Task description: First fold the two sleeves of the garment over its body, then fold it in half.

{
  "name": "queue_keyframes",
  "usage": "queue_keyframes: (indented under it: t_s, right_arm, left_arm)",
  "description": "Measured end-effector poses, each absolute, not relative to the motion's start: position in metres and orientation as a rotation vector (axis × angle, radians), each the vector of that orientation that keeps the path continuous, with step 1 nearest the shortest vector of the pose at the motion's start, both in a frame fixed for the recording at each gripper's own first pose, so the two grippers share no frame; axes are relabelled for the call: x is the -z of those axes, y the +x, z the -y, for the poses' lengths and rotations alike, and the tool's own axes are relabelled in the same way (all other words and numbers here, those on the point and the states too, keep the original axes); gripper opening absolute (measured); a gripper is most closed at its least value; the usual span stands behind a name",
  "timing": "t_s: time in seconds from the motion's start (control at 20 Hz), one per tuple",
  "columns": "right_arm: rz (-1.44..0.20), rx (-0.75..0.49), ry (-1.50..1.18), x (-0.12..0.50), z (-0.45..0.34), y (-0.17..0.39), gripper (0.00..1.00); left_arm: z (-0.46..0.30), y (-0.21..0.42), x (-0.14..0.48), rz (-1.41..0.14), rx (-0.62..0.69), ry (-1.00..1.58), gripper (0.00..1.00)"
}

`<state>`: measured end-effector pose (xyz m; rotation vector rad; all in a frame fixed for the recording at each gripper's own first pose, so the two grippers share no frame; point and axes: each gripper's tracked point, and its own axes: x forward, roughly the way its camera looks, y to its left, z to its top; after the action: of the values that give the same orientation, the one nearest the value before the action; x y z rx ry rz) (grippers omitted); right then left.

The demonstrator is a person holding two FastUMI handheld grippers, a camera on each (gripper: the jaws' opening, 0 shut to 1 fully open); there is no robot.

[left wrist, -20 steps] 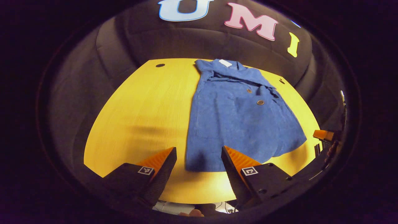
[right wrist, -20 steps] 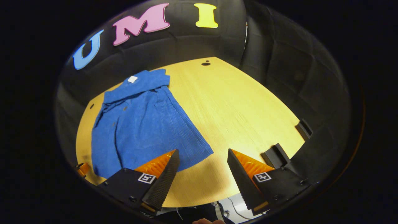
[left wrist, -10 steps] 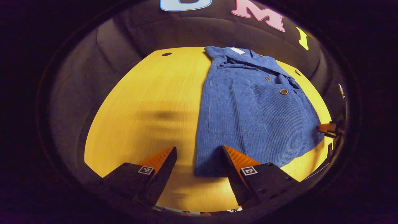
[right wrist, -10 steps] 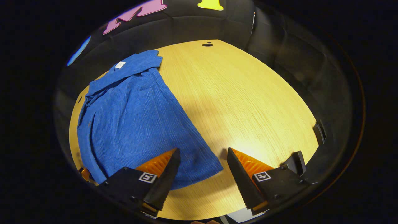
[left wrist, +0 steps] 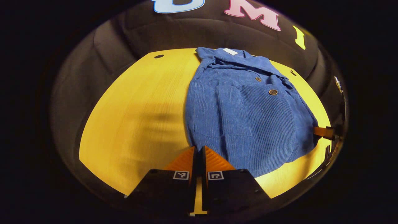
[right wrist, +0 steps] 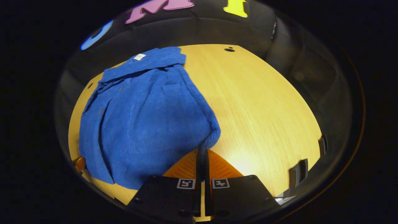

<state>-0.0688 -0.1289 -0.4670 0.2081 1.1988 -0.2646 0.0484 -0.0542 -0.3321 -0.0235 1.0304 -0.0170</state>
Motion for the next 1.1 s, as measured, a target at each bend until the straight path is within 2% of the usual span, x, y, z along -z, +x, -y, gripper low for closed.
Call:
queue_keyframes:
  t_s: [0.05,0.1,0.15,0.25,0.5,0.75,0.9,1.1]
  right_arm:
    - [-1.194,0.250,0.211,0.465,0.129,-0.069,0.02]
    - [-1.197,0.243,0.237,0.469,0.128,-0.070,0.02]
    - [-1.207,0.231,0.278,0.468,0.124,-0.071,0.02]
    - [-1.218,0.237,0.327,0.466,0.124,-0.071,0.02]
    - [-1.155,0.212,0.383,0.431,0.122,-0.048,0.02]
    - [-1.008,0.100,0.363,0.369,0.103,0.021,0.01]
    - [-0.931,0.038,0.370,0.340,0.095,0.076,0.02]
    - [-0.793,0.007,0.338,0.316,0.109,0.183,0.01]
  left_arm:
    - [0.058,0.046,0.332,-1.032,0.025,-0.063,0.06]
    - [0.061,0.048,0.331,-1.027,0.023,-0.131,0.06]
    - [0.061,0.049,0.332,-1.029,0.032,-0.182,0.00]
    - [0.061,0.049,0.330,-1.037,0.033,-0.244,0.00]
    - [0.063,0.055,0.300,-0.978,0.064,-0.233,0.00]
    - [0.075,0.098,0.234,-0.854,0.154,-0.237,0.00]
    - [0.078,0.153,0.190,-0.763,0.210,-0.228,0.00]
    - [0.064,0.259,0.141,-0.642,0.223,-0.202,0.00]
